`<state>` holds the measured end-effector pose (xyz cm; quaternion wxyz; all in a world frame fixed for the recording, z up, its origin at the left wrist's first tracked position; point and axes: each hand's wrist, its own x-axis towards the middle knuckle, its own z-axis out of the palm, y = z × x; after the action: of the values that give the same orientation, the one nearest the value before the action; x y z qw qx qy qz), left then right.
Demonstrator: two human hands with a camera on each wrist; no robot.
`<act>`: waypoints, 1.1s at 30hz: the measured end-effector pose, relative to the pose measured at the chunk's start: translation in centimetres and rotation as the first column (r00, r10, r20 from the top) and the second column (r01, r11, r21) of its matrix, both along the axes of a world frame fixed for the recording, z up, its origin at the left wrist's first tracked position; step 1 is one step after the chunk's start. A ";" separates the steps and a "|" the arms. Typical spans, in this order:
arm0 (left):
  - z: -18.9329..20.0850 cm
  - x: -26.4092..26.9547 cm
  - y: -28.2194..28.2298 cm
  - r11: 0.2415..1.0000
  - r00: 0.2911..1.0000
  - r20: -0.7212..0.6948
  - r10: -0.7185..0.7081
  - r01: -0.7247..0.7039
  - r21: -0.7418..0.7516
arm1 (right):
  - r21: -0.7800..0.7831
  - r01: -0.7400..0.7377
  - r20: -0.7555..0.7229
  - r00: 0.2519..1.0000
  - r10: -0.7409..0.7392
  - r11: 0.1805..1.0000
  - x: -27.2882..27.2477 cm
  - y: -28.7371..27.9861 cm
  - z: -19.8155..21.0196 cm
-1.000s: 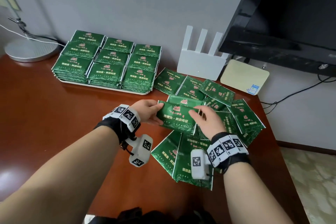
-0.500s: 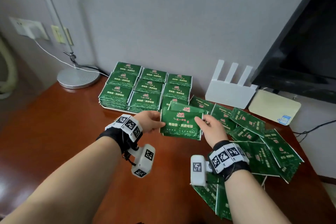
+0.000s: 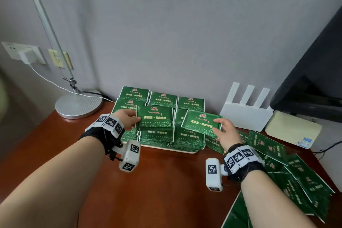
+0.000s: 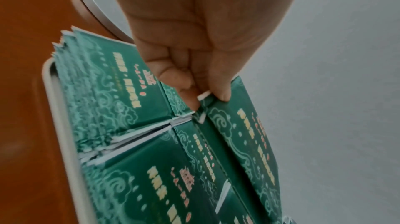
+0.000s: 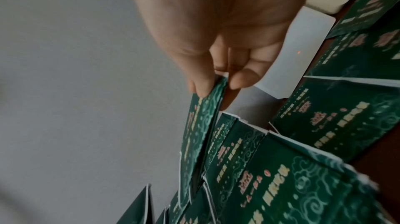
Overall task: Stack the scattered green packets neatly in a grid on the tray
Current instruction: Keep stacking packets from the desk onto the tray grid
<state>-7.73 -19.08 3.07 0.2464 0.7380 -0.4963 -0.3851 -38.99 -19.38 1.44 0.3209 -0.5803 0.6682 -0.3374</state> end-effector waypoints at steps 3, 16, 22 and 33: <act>-0.4 0.2 -3.2 1.000 0.999 0.037 0.009 -0.010 0.023 | 0.050 0.019 -0.027 0.999 -0.018 0.999 0.3 -2.6 -0.3; -3.3 -0.3 -11.1 0.990 0.962 0.264 -0.071 0.036 0.134 | 0.112 -0.061 -0.259 0.962 0.089 0.992 1.1 -11.1 -5.6; -3.7 -0.7 -11.8 0.986 0.954 0.293 -0.069 0.021 0.164 | 0.117 -0.107 -0.299 0.944 0.137 0.987 1.1 -11.3 -5.9; -3.8 -1.1 -12.2 0.986 0.944 0.322 -0.075 0.021 0.168 | 0.141 -0.116 -0.303 0.940 0.155 0.983 1.1 -11.2 -5.8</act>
<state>-8.79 -31.28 -0.73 0.0903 0.7970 -0.5150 -0.3023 -37.91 -30.59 -4.33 0.2679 -0.6506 0.6883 -0.1769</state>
